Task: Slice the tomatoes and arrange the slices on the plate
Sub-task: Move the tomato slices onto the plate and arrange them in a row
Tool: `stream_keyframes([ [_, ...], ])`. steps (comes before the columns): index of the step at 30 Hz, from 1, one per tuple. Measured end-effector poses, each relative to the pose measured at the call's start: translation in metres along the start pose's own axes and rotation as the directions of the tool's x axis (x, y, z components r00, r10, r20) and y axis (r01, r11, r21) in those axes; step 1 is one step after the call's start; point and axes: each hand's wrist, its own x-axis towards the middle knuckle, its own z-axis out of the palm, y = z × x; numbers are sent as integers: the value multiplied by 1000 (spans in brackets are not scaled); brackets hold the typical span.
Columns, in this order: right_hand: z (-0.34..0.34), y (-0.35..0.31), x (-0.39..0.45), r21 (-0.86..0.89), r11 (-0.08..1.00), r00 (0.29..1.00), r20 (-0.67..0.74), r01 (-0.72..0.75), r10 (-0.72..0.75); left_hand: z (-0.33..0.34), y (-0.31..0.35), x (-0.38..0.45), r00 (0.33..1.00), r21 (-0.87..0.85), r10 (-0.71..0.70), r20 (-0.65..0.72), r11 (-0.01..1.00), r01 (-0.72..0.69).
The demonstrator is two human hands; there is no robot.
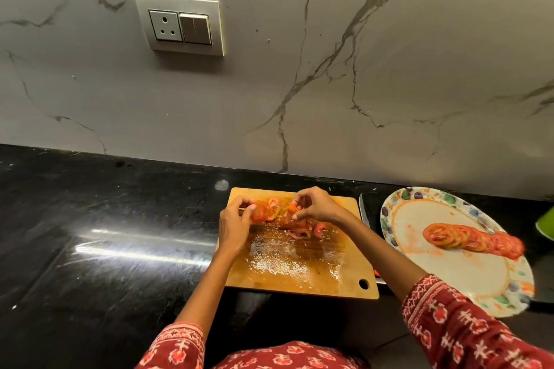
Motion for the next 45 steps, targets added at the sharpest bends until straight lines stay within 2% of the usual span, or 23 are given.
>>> stream_keyframes([
  [4,-2,5,-6,-57,998,998,-70,-6,2,5,1,-3,999,10,18,33,1000,-18],
  [10,-7,15,-10,-45,998,992,-117,36,-41,8,6,-4,999,28,28,47,999,-29],
  [20,-39,48,-37,103,994,963,-263,-31,57,44,29,6,967,17,149,209,988,-156],
  [23,-57,70,-55,178,978,920,-355,-108,166,72,46,6,927,37,204,315,973,-227],
  [29,-101,128,-111,304,920,760,-528,-247,379,130,86,-2,838,-11,265,477,955,-295],
  [32,-117,157,-141,386,864,705,-510,-323,492,161,98,-10,790,-52,263,554,958,-282],
  [35,-127,182,-161,342,852,683,-511,-396,523,191,105,-19,753,-70,261,604,958,-277],
  [45,-147,210,-143,194,856,755,-406,-478,514,249,122,-35,723,-53,187,665,978,-204],
])
